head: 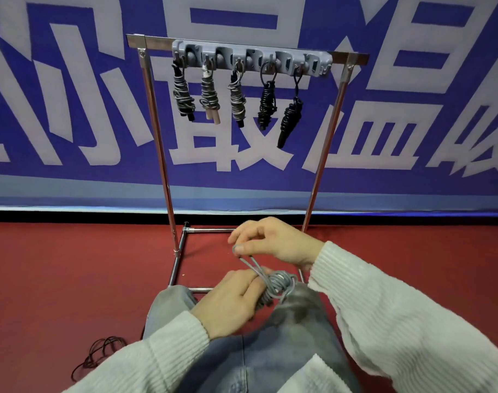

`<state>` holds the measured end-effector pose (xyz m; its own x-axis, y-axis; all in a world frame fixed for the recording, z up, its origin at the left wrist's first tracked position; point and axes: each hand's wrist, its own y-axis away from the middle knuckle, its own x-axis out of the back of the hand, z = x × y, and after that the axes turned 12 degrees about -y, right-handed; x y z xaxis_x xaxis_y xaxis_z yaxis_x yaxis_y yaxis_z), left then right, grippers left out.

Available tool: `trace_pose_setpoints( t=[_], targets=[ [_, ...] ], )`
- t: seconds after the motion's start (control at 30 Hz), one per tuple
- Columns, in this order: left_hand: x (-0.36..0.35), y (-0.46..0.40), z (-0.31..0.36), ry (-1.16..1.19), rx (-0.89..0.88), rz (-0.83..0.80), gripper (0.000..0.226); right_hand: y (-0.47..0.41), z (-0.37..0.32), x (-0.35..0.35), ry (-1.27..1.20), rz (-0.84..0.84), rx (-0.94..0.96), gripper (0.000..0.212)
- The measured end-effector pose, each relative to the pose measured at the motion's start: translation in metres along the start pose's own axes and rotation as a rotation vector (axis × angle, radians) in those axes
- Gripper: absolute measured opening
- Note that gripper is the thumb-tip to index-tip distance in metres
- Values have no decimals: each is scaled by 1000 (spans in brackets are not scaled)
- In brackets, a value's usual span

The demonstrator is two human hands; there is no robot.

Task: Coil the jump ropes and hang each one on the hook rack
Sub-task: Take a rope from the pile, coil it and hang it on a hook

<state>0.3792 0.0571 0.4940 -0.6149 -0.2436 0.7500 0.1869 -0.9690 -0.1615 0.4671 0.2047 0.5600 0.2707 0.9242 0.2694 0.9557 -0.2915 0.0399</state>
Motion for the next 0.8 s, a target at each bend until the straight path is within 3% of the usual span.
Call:
trace_pose_setpoints(
  t=[0.1,0.17,0.3,0.37,0.43,0.5,0.6,0.7,0.8],
  targets=[
    [2,5,9,136,-174,151,34,9,4,-10,-639,111,-221,12],
    [1,7,12,241,-192,292,26,18,13,-20,-944,127,-272,12],
    [3,5,25,607,-18,468,36,36,21,-46,-1381,154,-97,40],
    [5,4,34,855,26,427,38,44,17,-59,-1507,255,-3,26],
    [7,4,39,1089,80,369,44,48,12,-68,-1499,274,85,14],
    [12,2,41,1239,136,295,48,49,11,-74,-1390,283,136,19],
    [18,-2,47,1472,255,172,44,45,14,-78,-1189,459,160,24],
    [18,-3,45,1405,375,98,46,39,26,-70,-836,651,337,19],
    [20,0,43,1130,420,136,32,38,42,-61,-398,768,489,20]
  ],
)
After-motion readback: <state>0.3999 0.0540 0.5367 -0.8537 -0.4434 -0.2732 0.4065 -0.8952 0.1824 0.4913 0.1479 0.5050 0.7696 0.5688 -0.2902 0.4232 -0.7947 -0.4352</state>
